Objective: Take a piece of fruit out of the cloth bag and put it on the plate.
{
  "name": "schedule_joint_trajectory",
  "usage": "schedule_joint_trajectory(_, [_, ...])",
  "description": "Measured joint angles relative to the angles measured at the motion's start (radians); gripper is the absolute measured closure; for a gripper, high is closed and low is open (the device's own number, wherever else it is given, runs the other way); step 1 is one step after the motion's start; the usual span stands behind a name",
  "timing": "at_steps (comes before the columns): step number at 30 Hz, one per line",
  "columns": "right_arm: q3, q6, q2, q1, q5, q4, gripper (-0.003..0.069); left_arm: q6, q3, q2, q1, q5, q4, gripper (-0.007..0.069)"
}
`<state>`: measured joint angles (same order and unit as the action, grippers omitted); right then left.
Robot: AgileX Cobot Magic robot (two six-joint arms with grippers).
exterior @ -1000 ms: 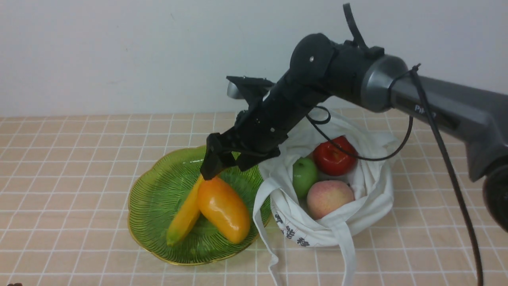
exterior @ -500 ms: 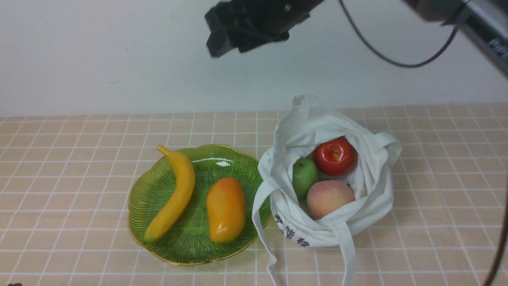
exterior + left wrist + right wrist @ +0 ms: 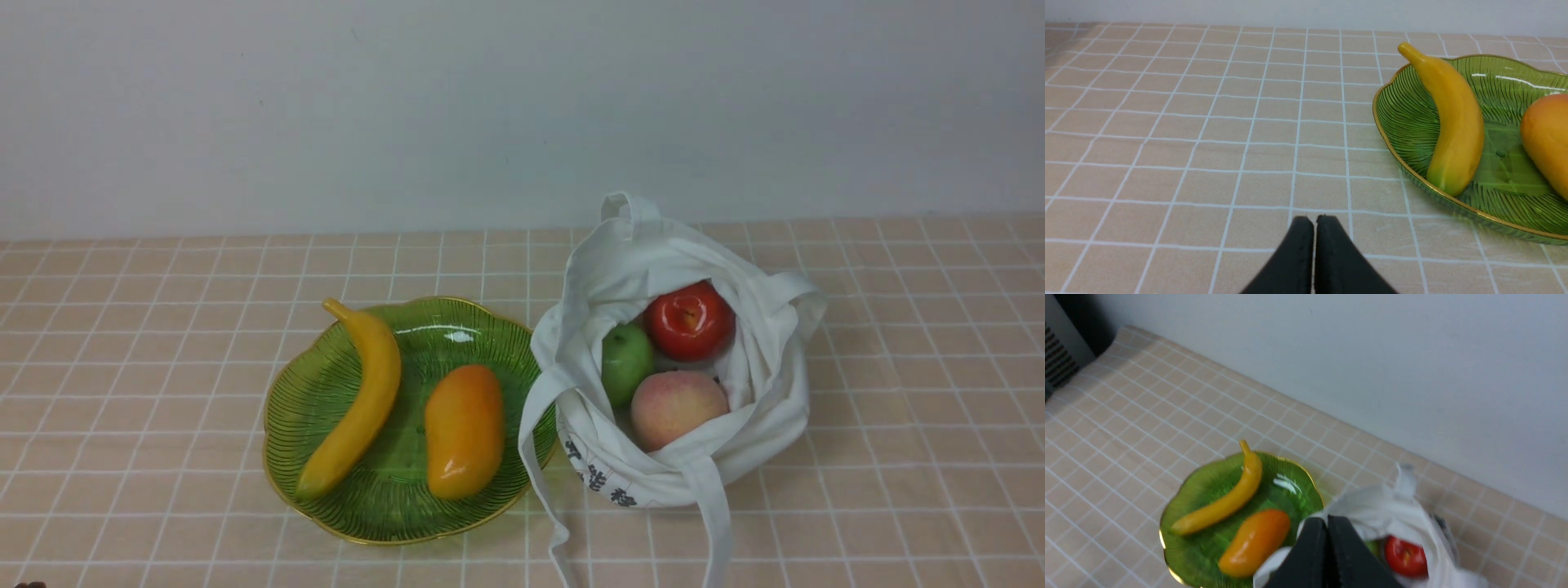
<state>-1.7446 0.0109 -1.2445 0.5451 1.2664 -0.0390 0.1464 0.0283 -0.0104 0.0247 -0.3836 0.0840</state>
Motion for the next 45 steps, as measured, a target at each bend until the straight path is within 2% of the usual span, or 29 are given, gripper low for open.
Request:
schedule_joint_trajectory(1, [0.106, -0.011, 0.080, 0.000, -0.020, 0.014, 0.0671, 0.000, 0.000, 0.000, 0.000, 0.000, 0.000, 0.0632])
schedule_joint_trajectory(3, [0.433, -0.025, 0.320, 0.000, -0.201, 0.039, 0.0673, 0.000, 0.000, 0.000, 0.000, 0.000, 0.000, 0.0632])
schedule_joint_trajectory(4, [0.433, -0.025, 0.337, 0.000, -0.201, 0.039, 0.0673, 0.000, 0.000, 0.000, 0.000, 0.000, 0.000, 0.0632])
schedule_joint_trajectory(5, [0.685, -0.027, 0.494, 0.000, -0.410, 0.039, 0.0673, 0.000, 0.000, 0.000, 0.000, 0.000, 0.000, 0.0632])
schedule_joint_trajectory(6, [0.711, -0.027, 0.511, 0.000, -0.433, 0.039, 0.0673, 0.000, 0.000, 0.000, 0.000, 0.000, 0.000, 0.0632])
schedule_joint_trajectory(7, [0.858, -0.027, 0.607, 0.000, -0.577, 0.039, 0.0673, 0.000, 0.000, 0.000, 0.000, 0.000, 0.000, 0.0632])
schedule_joint_trajectory(10, [1.172, -0.029, 0.796, 0.000, -0.863, 0.039, 0.0673, 0.000, 0.000, 0.000, 0.000, 0.000, 0.000, 0.0632])
schedule_joint_trajectory(12, [1.284, -0.032, 0.858, 0.000, -0.930, 0.027, 0.0673, 0.000, 0.000, 0.000, 0.000, 0.000, 0.000, 0.0632])
schedule_joint_trajectory(18, [1.377, -0.030, 0.892, 0.000, -0.975, 0.028, 0.0673, 0.000, 0.000, 0.000, 0.000, 0.000, 0.000, 0.0632])
schedule_joint_trajectory(41, [1.388, -0.029, 0.900, -0.001, -0.982, 0.032, 0.0673, 0.000, 0.000, 0.000, 0.000, 0.000, 0.000, 0.0632])
schedule_joint_trajectory(45, [1.449, -0.029, 0.944, -0.043, -0.984, 0.032, 0.0673, 0.000, 0.000, 0.000, 0.000, 0.000, 0.000, 0.0632])
